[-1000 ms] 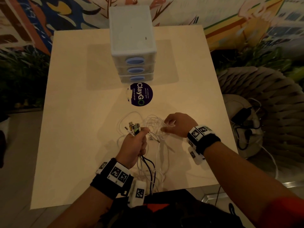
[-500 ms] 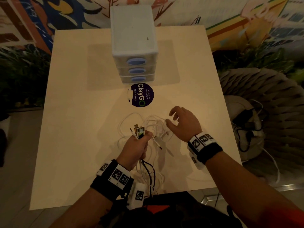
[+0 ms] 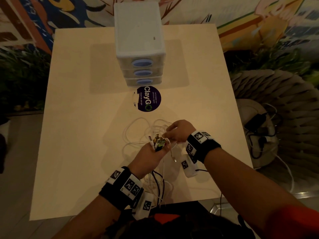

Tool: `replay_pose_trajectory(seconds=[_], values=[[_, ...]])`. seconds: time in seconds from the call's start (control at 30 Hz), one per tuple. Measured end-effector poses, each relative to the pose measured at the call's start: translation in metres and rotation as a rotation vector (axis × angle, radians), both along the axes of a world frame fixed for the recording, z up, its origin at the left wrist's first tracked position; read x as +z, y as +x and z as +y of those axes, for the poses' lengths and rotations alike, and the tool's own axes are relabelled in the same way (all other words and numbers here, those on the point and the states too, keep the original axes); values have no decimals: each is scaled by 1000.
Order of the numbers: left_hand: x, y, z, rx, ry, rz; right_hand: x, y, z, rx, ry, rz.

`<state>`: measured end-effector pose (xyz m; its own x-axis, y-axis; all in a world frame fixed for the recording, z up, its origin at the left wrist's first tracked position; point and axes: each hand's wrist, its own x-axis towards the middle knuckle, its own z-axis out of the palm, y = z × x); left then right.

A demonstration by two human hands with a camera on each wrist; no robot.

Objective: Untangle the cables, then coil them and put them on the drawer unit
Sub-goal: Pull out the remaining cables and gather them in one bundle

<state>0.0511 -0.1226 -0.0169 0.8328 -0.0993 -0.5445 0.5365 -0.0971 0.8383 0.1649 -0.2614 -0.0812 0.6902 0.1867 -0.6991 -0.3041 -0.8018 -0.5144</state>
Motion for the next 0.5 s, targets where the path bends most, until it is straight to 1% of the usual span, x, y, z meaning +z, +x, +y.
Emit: replay_pose_trajectory(seconds=[0.1,0.17,0.23,0.33,0.5], values=[[-8,0,0,-43,63,5,0,1,-1,-46,37,21],[-18,-1,2,-28,125,29,1,1,-4,-87,84,43],[-28,-1,6,53,164,63,4,1,-8,-98,122,21],[-40,1,12,215,202,86,8,-2,-16,-68,162,-62],[-47,2,13,341,276,-20,17,-14,-24,-57,230,-135]])
